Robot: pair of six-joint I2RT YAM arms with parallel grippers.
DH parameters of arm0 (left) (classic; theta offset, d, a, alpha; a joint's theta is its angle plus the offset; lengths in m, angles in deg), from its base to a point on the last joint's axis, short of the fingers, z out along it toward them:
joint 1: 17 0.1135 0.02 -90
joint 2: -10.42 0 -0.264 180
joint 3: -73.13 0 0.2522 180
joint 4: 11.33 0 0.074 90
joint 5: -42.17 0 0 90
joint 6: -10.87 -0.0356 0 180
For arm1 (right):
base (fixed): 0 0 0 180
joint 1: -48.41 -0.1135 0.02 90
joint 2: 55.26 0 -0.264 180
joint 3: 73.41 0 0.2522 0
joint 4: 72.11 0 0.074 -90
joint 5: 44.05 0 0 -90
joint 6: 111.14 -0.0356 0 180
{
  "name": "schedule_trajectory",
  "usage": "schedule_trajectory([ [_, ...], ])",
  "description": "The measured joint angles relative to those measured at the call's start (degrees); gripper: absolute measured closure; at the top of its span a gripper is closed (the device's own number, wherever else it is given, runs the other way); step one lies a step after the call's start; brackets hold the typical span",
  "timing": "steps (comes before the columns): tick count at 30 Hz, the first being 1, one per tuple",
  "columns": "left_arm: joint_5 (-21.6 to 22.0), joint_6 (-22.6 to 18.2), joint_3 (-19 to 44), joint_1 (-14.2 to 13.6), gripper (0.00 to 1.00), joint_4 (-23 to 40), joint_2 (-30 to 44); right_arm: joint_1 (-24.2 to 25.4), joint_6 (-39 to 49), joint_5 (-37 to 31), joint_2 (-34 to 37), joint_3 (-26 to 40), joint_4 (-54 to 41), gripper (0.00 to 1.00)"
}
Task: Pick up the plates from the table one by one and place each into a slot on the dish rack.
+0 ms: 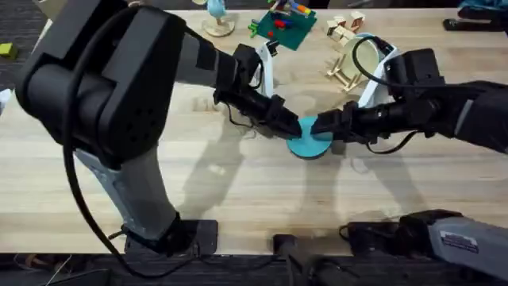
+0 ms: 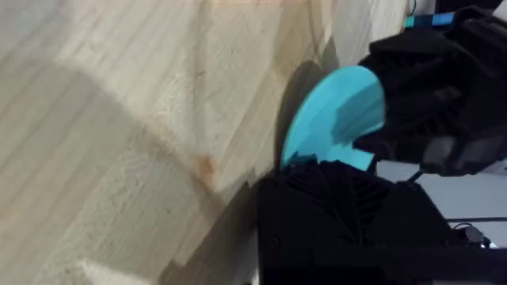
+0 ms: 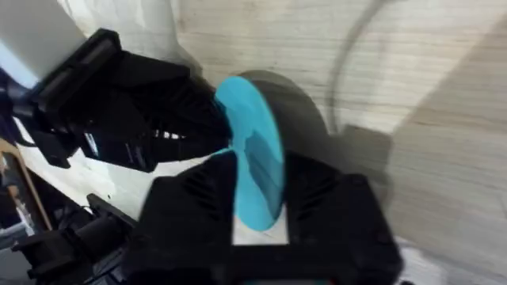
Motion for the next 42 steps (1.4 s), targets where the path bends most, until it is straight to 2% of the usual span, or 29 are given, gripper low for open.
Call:
schedule_trajectory([
  [4,0.0,0.0,0.0,0.0,0.958,0.0,0.0,0.2,-0.4,0.3,-0.1,0.0,0.1,0.927],
  [5,-0.1,0.0,0.0,0.2,0.958,0.0,0.0,0.4,-0.5,0.7,-0.4,0.0,0.2,0.952],
  [18,-0.1,0.4,0.0,0.3,0.959,0.1,0.0,0.5,-0.6,1.4,-0.6,0.0,0.3,0.965],
  [21,1.3,0.6,0.0,0.3,0.959,1.0,-0.9,0.5,-0.4,1.5,-0.8,0.0,0.2,0.968],
  [23,4.6,0.7,0.0,0.2,0.959,2.2,-2.6,0.3,-0.2,1.7,-1.4,0.0,0.2,0.972],
  [26,12.2,0.7,-0.1,0.3,0.96,4.3,-6.2,0.1,0.8,1.7,-3.1,0.2,-0.2,0.97],
  [31,22.7,0.8,-0.3,1.2,0.96,8.3,-14.9,0.2,4.1,-2.9,-6.1,3.3,-6.8,0.97],
  [35,28.9,0.8,-0.3,1.3,0.96,11.1,-23.3,0.2,9.2,-6.5,-7.6,9.0,-13.4,0.97],
  [42,36.5,0.8,-0.3,1.3,0.96,15.4,-35.2,0.2,19.7,-12.6,-7.7,22.6,-24.2,0.97],
])
